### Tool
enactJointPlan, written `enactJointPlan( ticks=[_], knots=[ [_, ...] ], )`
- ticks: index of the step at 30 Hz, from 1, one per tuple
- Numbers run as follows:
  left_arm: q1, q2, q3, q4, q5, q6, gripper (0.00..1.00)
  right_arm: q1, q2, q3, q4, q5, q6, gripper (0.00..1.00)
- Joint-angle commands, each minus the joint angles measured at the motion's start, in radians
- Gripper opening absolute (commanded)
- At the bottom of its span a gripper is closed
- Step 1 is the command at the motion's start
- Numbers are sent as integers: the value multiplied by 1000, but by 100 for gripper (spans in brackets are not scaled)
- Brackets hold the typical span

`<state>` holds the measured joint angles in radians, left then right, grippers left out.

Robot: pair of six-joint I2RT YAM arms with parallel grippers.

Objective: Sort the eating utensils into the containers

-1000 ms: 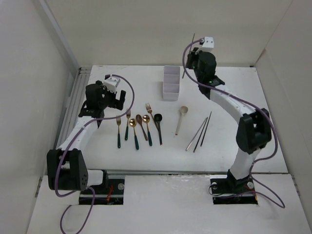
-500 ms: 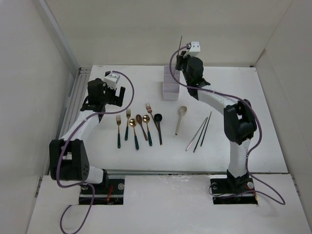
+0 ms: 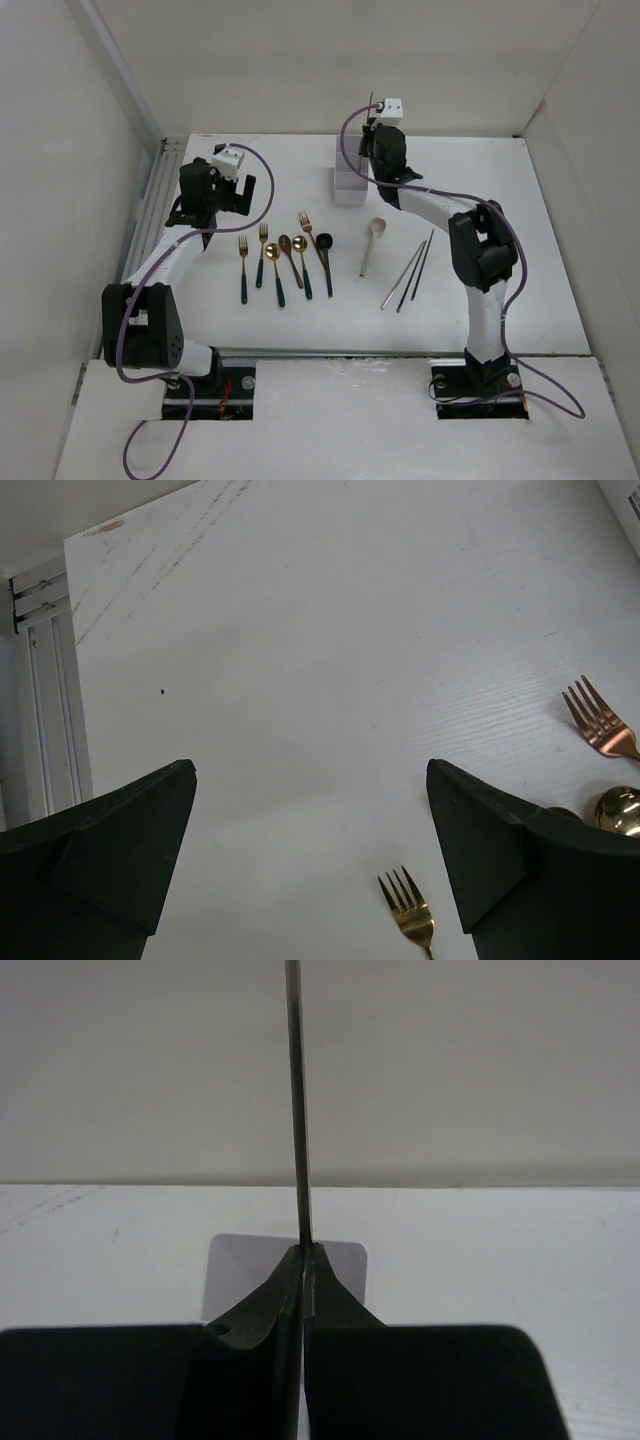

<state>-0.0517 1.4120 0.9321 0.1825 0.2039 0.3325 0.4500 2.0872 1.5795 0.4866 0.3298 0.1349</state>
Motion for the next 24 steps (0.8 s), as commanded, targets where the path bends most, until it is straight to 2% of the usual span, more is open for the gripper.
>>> enactJointPlan(
  ticks=[1,6,12,17,20,22,24],
  knots=[
    [-5,-7,27,58,-9,10,100,36,-6,13,-29,72,5,0],
    [-5,-16,17,58,-18,10,100,47,-6,22,-147,114,48,2],
    [-5,-25,-3,77,-18,10,100,47,-27,-15,-158,123,66,23],
    [-5,-35,-21,86,-18,0,100,47,-58,-44,-168,123,66,32],
    [-5,-53,-30,86,-8,-9,100,47,-79,-69,-168,114,66,43],
    [-5,-53,-39,95,2,-9,100,47,-113,-81,-168,86,66,47],
    [-5,-64,-39,95,2,-18,100,47,-163,-102,-177,66,57,58]
  ],
)
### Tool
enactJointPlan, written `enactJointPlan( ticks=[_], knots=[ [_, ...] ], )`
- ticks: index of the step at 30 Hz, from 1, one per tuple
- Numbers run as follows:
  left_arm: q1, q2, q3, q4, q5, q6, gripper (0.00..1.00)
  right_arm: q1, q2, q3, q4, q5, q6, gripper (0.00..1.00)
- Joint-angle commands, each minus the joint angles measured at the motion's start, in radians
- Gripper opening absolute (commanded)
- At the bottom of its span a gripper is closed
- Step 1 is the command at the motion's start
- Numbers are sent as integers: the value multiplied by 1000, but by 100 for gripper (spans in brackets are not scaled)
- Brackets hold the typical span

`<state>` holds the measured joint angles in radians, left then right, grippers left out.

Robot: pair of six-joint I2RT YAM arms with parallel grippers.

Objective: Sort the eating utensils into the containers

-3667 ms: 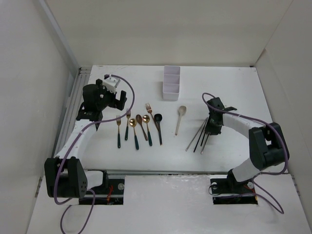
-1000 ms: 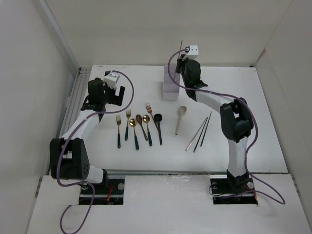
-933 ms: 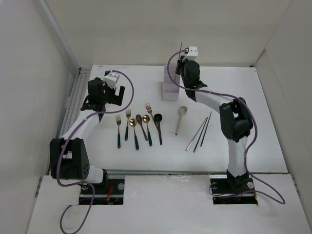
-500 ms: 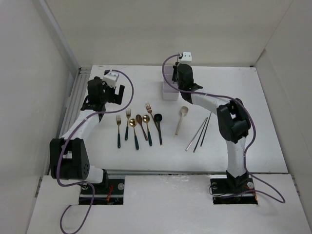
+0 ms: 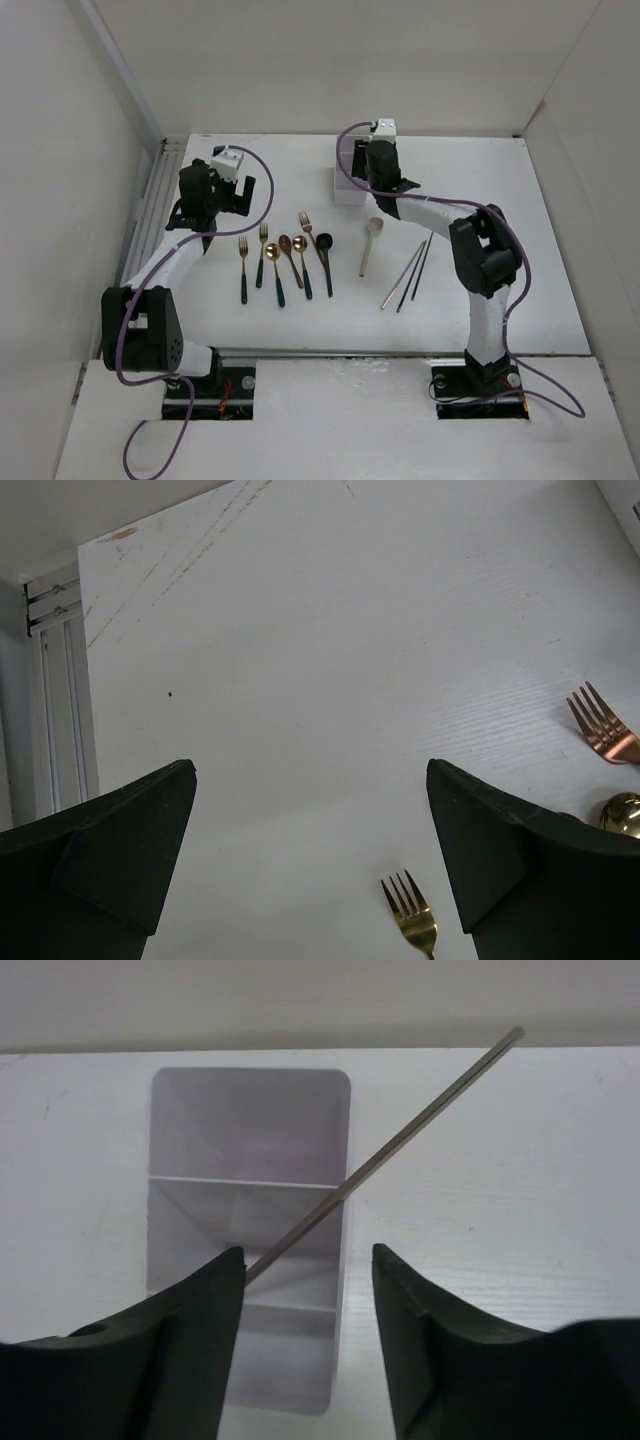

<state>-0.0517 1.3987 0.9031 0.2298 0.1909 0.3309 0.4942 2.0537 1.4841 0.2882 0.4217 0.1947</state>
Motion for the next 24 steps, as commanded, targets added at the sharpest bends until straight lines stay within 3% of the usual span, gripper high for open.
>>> enactJointPlan(
  ticks=[1,2,6,10,12,13,16,19,24],
  knots=[
    [-5,-62,-21,48,15,-16,100,12,-150,-7,22,-38,-33,61],
    [-5,-63,-21,48,24,-16,100,12,-171,-30,22,-59,-47,66],
    [-5,-95,-50,57,24,-53,100,35,-286,-50,-87,-72,-74,99],
    [-5,-128,-82,57,-4,-118,100,44,-401,-61,-347,-58,-26,100],
    [-5,-141,-98,66,-46,-183,100,23,-438,-61,-587,-58,63,92],
    [-5,-141,-98,66,-65,-209,100,12,-438,-61,-659,-79,96,71],
    [-5,-176,-141,66,-125,-309,100,-17,-481,-172,-855,-125,233,31],
    [-5,-208,-151,57,-136,-366,100,-17,-509,-281,-938,-147,314,29],
    [-5,-265,-191,46,-85,-403,100,-60,-608,-505,-910,-198,399,29]
  ],
)
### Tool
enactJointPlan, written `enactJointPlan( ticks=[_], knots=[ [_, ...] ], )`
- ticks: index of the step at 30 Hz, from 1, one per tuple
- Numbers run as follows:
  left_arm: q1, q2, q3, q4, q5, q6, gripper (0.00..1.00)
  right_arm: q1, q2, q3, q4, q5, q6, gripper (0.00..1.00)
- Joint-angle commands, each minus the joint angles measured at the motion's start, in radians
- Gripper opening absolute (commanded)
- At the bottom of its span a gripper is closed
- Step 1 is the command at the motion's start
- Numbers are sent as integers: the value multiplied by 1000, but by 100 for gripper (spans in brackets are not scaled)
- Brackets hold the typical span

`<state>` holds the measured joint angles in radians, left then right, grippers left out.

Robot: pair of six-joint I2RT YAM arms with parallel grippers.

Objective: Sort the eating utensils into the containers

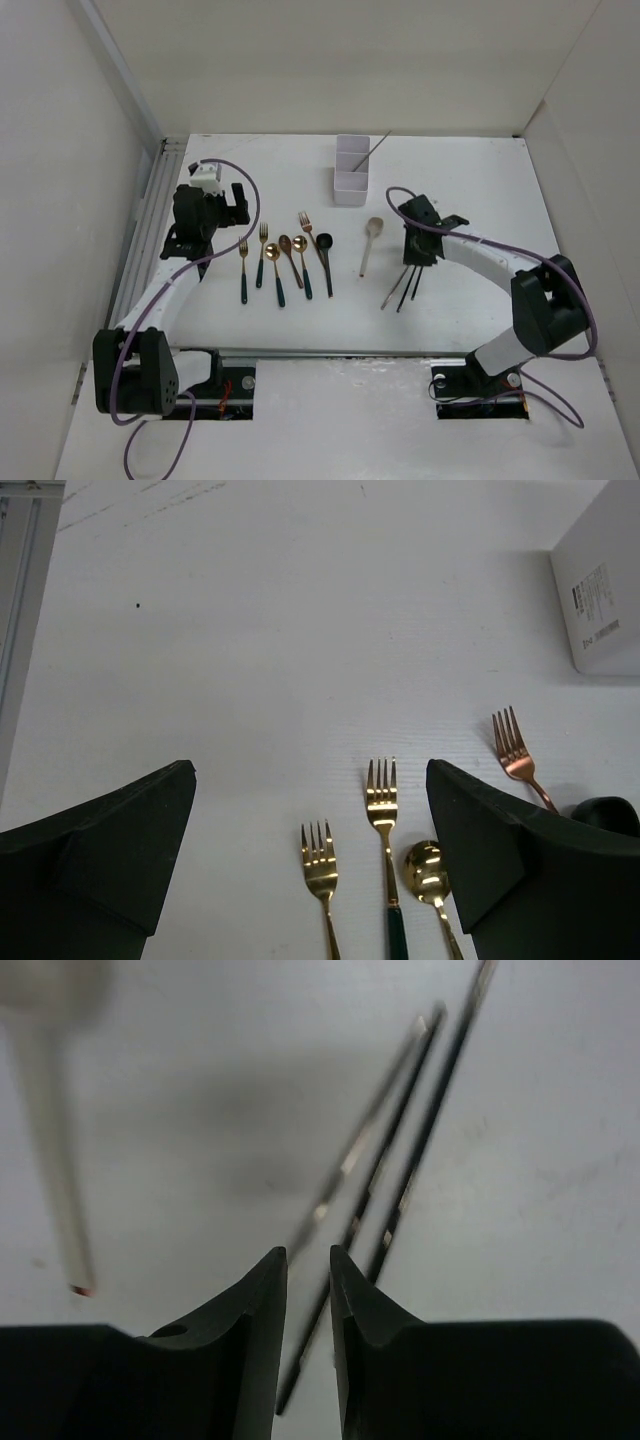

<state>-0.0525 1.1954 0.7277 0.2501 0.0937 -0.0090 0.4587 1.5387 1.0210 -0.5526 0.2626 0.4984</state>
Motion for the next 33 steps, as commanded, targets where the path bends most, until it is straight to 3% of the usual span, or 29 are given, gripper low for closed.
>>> enactJointPlan(
  ticks=[1,5,15,30,33],
  knots=[
    [-13,-62,-31,26,23,-63,100,-38,-124,-65,-69,-39,106,29],
    [-14,-102,-62,26,23,-63,100,-153,-155,-166,15,-124,85,29],
    [-14,-143,-71,8,32,-54,100,-195,-14,-148,108,-194,-6,29],
    [-14,-143,-80,35,14,-26,100,-195,150,-24,-29,-122,34,29],
    [-14,-134,-80,44,14,-26,100,-195,159,-12,-39,-122,34,12]
  ],
)
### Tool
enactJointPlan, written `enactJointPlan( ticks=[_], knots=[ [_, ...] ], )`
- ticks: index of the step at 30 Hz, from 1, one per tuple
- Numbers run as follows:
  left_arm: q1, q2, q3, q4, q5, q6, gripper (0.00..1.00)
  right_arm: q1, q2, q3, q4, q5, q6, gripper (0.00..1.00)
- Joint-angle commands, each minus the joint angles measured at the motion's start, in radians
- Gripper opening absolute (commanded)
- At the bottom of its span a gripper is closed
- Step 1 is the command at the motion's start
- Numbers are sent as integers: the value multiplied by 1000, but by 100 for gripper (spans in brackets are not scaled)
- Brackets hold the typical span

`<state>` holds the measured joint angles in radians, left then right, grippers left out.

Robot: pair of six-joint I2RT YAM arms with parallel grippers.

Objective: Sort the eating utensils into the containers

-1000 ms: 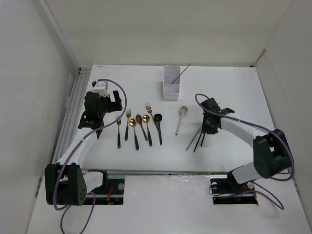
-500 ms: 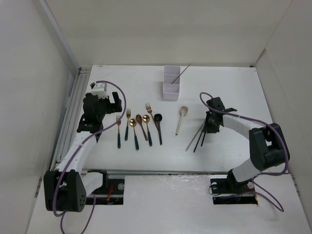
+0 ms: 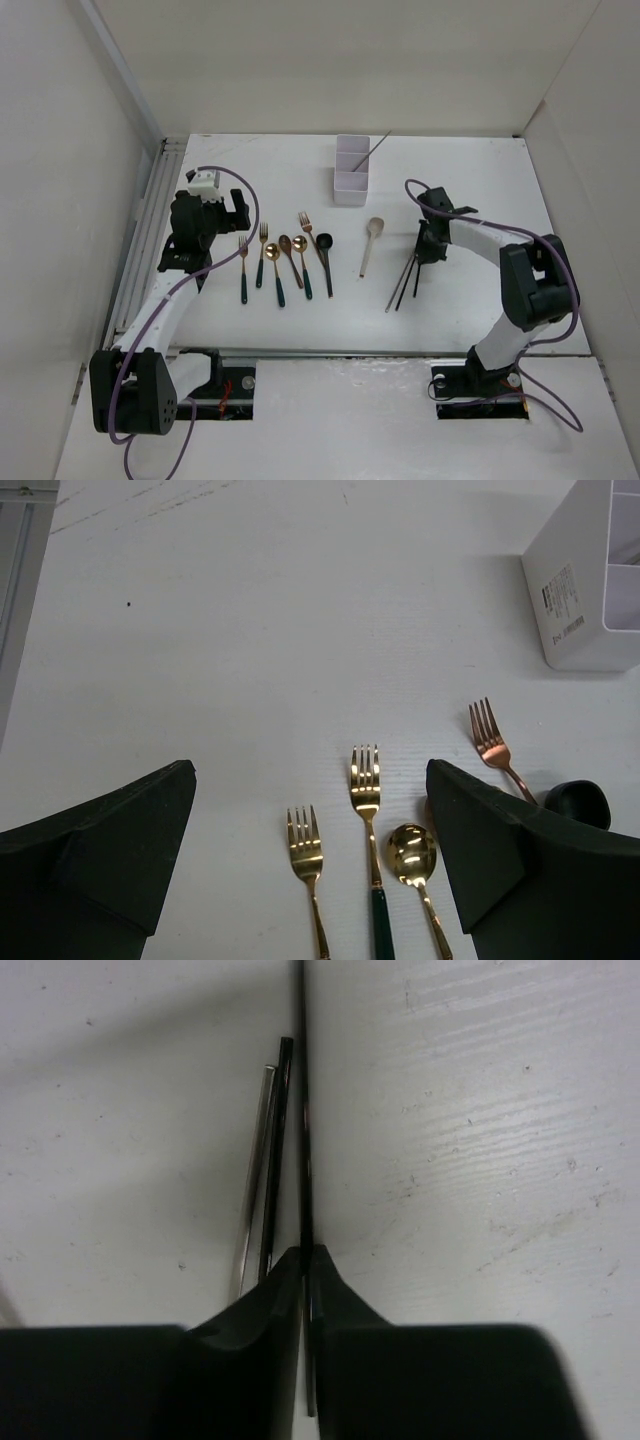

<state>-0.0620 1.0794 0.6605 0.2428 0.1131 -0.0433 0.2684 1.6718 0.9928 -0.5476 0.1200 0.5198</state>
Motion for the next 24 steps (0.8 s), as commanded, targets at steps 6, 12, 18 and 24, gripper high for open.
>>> enactJointPlan(
  ticks=[6,12,18,24],
  knots=[
    [5,-18,-22,61,-6,8,100,-14,26,26,-54,30,45,0],
    [5,-9,-22,61,-15,8,100,-14,-168,-12,11,116,59,0],
    [5,2,-22,61,-15,17,100,21,-458,-23,177,216,40,0],
    [5,31,-1,61,-15,26,100,118,-459,23,535,291,-57,0]
  ],
)
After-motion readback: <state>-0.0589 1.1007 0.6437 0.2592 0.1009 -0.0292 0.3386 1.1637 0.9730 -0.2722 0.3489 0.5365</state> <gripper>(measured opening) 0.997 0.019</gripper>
